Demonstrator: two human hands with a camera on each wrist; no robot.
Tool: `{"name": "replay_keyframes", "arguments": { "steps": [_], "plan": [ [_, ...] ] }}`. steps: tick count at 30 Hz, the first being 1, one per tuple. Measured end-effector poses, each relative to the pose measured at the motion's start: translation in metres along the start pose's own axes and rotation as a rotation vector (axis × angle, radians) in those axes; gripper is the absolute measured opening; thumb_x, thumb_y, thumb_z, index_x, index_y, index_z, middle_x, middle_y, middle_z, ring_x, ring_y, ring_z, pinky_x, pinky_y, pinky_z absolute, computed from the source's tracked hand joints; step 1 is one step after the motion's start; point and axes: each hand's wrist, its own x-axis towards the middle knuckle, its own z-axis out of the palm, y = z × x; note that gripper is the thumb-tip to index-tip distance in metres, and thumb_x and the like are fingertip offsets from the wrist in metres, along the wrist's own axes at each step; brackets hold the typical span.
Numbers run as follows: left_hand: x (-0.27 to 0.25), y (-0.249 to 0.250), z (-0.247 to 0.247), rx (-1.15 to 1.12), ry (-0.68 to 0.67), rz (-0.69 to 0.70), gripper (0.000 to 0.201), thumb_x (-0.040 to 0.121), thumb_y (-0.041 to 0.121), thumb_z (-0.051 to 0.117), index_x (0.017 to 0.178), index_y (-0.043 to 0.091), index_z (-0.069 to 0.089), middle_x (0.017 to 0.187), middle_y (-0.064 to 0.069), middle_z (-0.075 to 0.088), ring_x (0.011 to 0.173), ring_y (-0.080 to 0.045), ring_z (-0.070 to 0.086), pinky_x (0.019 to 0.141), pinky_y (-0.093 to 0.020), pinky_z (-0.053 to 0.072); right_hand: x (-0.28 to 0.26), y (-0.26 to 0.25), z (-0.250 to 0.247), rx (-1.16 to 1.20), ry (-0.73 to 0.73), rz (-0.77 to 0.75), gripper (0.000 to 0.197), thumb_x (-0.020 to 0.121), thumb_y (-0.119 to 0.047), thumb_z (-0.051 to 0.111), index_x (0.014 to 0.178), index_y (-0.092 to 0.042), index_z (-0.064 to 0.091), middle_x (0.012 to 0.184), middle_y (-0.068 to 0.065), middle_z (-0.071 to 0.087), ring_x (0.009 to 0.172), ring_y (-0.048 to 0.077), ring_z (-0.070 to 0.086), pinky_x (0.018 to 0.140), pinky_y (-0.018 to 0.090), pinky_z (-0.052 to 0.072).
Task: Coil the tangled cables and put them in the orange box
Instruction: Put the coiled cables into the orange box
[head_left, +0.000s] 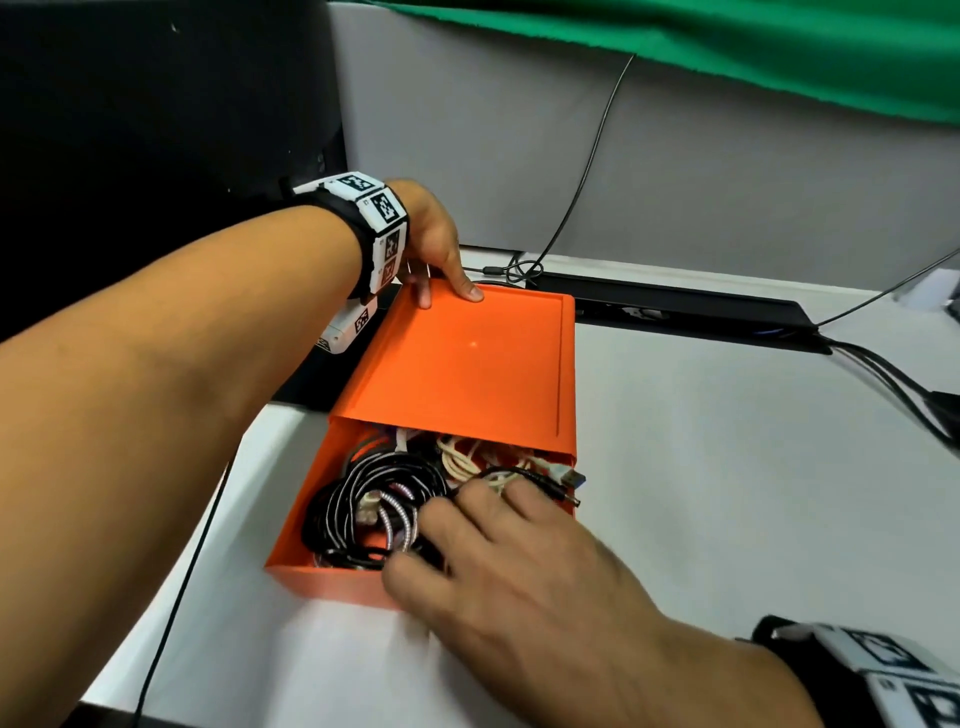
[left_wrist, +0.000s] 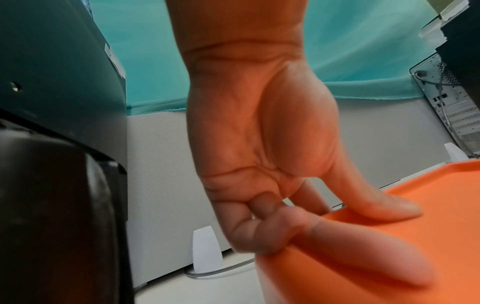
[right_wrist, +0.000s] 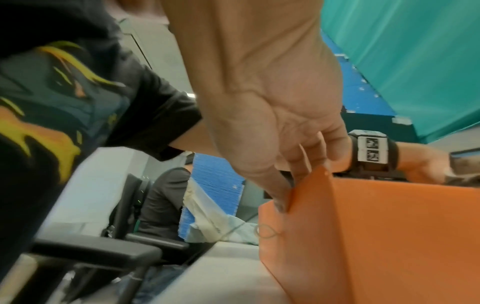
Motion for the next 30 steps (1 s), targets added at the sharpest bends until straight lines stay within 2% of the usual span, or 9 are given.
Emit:
{"name": "replay_keyframes", "arguments": {
  "steps": [4,8,11,18,21,23,25,27,30],
  "plan": [
    [0.003,-0.001,-0.002,-0.004,-0.012,-0.002,0.100,0.028,0.066,0.097,0.114,0.017,0.076,0.122,-0.003,0.073,0.088,-0.021,0.061,0.083,-0.036,0.045,0.013,0.021,0.001,-0.048,0.006,0.083,0.024,0.083,-0.014,0.034,0.102,-0.019,0.050,0.090,0.006,0.056,0.076,0.026,0.050,0.063,0.037,0.032],
    [0.005,-0.001,-0.001,-0.010,-0.003,0.000,0.104,0.023,0.066,0.097,0.113,0.018,0.077,0.124,-0.004,0.073,0.089,-0.023,0.059,0.081,-0.036,0.045,0.006,0.026,-0.007,-0.056,-0.055,0.179,0.009,0.079,-0.016,0.056,0.086,-0.016,0.062,0.084,0.007,0.057,0.070,0.026,0.053,0.057,0.036,0.037],
    [0.006,-0.002,-0.001,-0.022,-0.009,0.003,0.101,0.024,0.066,0.097,0.111,0.018,0.078,0.125,-0.004,0.072,0.088,-0.023,0.058,0.082,-0.036,0.044,-0.005,0.033,-0.016,-0.091,-0.222,0.265,0.038,0.074,-0.009,0.030,0.077,-0.010,0.067,0.076,0.010,0.056,0.064,0.027,0.054,0.049,0.034,0.036],
    [0.004,-0.002,0.000,-0.037,-0.002,0.017,0.105,0.019,0.065,0.097,0.110,0.017,0.078,0.124,-0.006,0.072,0.084,-0.022,0.059,0.077,-0.033,0.044,-0.001,0.026,-0.019,0.009,-0.585,0.136,0.032,0.098,0.003,0.034,0.124,-0.003,0.051,0.116,0.016,0.050,0.100,0.036,0.056,0.057,0.039,0.034],
    [0.003,-0.003,0.001,-0.038,0.007,0.018,0.103,0.021,0.067,0.096,0.110,0.017,0.078,0.123,-0.005,0.073,0.088,-0.022,0.058,0.081,-0.035,0.043,0.002,0.030,-0.021,0.060,-0.516,0.194,0.023,0.097,-0.006,0.049,0.119,-0.008,0.056,0.114,0.013,0.054,0.098,0.033,0.058,0.062,0.038,0.038],
    [0.003,-0.004,0.001,-0.041,0.013,0.019,0.104,0.021,0.067,0.096,0.111,0.017,0.077,0.122,-0.004,0.073,0.091,-0.023,0.058,0.083,-0.037,0.042,-0.002,0.030,-0.014,0.029,-0.372,0.157,0.019,0.081,-0.017,0.073,0.098,-0.014,0.067,0.094,0.008,0.061,0.080,0.027,0.062,0.058,0.035,0.047],
    [0.002,-0.003,0.001,-0.041,0.010,0.018,0.103,0.022,0.066,0.096,0.111,0.017,0.077,0.122,-0.004,0.073,0.091,-0.023,0.058,0.082,-0.036,0.043,0.003,0.024,-0.008,0.071,-0.264,0.085,0.029,0.080,-0.024,0.072,0.107,-0.013,0.072,0.106,0.011,0.067,0.094,0.030,0.067,0.075,0.039,0.059],
    [0.002,-0.001,0.001,-0.036,0.004,0.021,0.102,0.023,0.066,0.096,0.111,0.018,0.078,0.122,-0.005,0.073,0.087,-0.022,0.059,0.078,-0.034,0.044,0.014,0.018,-0.005,0.045,-0.304,0.048,0.053,0.098,-0.022,0.046,0.149,-0.007,0.044,0.156,0.025,0.036,0.142,0.044,0.039,0.112,0.053,0.040],
    [0.002,-0.002,0.002,-0.043,0.010,0.036,0.105,0.021,0.066,0.096,0.112,0.017,0.077,0.121,-0.007,0.074,0.082,-0.020,0.059,0.073,-0.031,0.044,0.024,0.020,0.000,0.055,-0.457,0.098,0.069,0.107,-0.021,0.029,0.159,-0.020,-0.016,0.159,0.017,-0.038,0.150,0.045,-0.024,0.123,0.055,-0.003]
  ]
}}
